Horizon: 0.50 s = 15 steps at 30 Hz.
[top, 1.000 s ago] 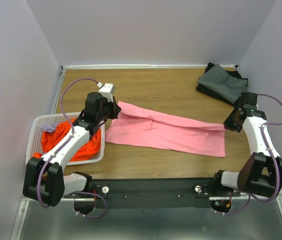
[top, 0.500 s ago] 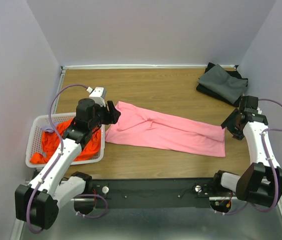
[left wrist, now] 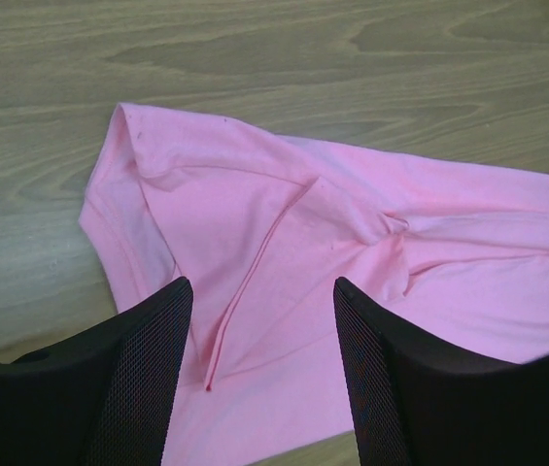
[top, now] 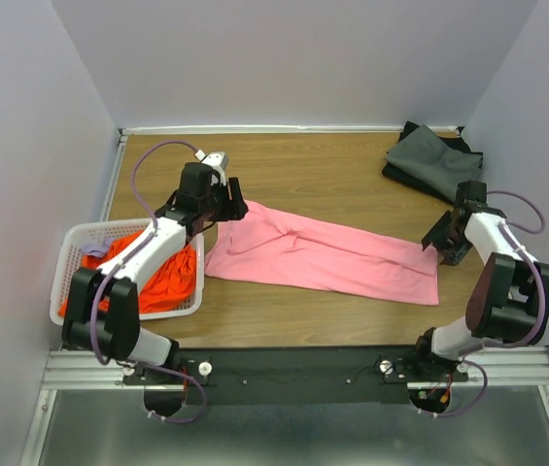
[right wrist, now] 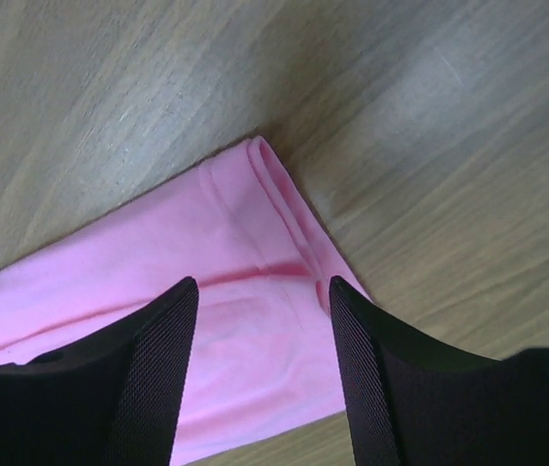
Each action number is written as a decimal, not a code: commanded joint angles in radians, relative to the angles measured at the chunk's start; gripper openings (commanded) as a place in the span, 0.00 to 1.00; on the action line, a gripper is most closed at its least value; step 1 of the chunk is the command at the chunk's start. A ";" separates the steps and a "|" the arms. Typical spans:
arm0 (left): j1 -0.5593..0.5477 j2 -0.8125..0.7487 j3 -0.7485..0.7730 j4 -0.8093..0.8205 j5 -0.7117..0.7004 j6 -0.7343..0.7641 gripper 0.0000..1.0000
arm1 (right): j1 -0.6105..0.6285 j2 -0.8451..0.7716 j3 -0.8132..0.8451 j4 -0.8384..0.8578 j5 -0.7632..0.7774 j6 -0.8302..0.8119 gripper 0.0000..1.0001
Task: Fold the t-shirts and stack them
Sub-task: Fold the tshirt
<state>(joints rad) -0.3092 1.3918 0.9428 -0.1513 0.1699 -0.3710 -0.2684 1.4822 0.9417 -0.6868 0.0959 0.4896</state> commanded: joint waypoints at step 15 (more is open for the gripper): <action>-0.011 0.443 0.162 0.006 -0.012 -0.032 0.68 | -0.002 0.247 0.045 0.156 -0.022 -0.014 0.43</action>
<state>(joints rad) -0.3164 1.7901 1.0744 -0.1383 0.1699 -0.3977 -0.2684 1.6707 0.9783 -0.5793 0.0879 0.4774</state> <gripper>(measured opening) 0.683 0.451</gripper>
